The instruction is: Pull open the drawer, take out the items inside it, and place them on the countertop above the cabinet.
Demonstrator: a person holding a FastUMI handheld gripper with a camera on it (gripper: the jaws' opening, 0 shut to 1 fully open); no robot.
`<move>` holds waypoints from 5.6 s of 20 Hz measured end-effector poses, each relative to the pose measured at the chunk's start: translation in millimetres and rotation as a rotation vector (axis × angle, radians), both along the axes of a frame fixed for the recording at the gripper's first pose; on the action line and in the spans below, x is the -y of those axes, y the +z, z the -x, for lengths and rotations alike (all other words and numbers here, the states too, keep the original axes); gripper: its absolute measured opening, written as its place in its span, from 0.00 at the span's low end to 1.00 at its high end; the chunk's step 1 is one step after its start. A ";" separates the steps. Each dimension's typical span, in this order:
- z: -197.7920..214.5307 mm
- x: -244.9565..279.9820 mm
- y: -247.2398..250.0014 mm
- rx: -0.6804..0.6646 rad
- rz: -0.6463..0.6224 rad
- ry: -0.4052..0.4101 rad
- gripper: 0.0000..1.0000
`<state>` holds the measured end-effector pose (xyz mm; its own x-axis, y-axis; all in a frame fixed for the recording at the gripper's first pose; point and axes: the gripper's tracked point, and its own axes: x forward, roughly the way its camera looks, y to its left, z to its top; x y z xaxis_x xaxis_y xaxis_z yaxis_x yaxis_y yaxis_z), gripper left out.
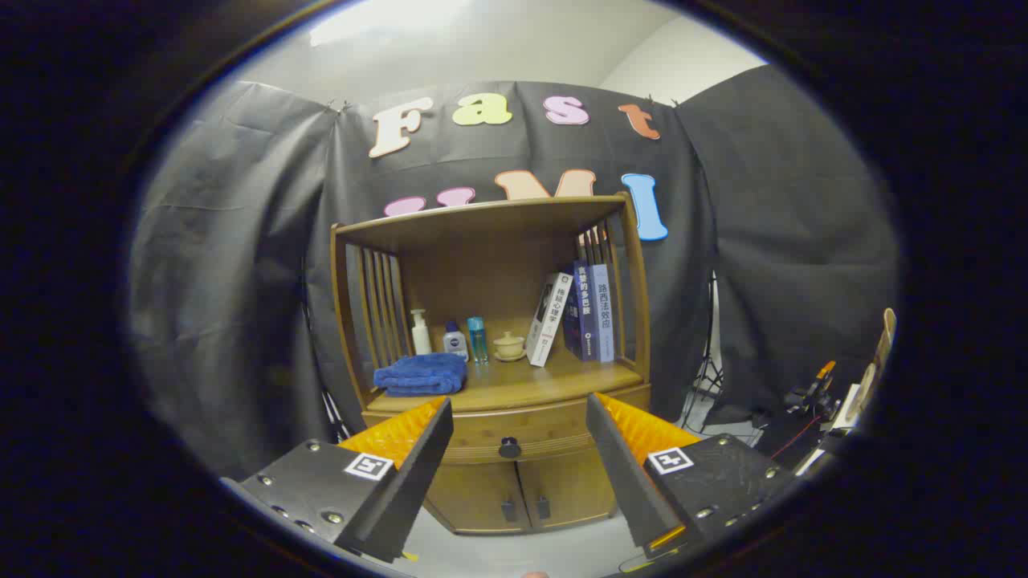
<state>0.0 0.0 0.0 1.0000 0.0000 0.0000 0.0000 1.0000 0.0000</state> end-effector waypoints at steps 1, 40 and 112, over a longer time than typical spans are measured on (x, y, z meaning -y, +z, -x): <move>1.3 0.1 0.6 0.002 0.005 0.000 0.99; -86.0 -2.0 -76.9 -0.001 0.028 0.021 0.99; -41.6 6.9 -250.5 -0.277 0.133 0.098 0.35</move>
<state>41.6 -6.9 -250.5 0.9572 0.0778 -0.2789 -0.1142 0.9866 -0.1169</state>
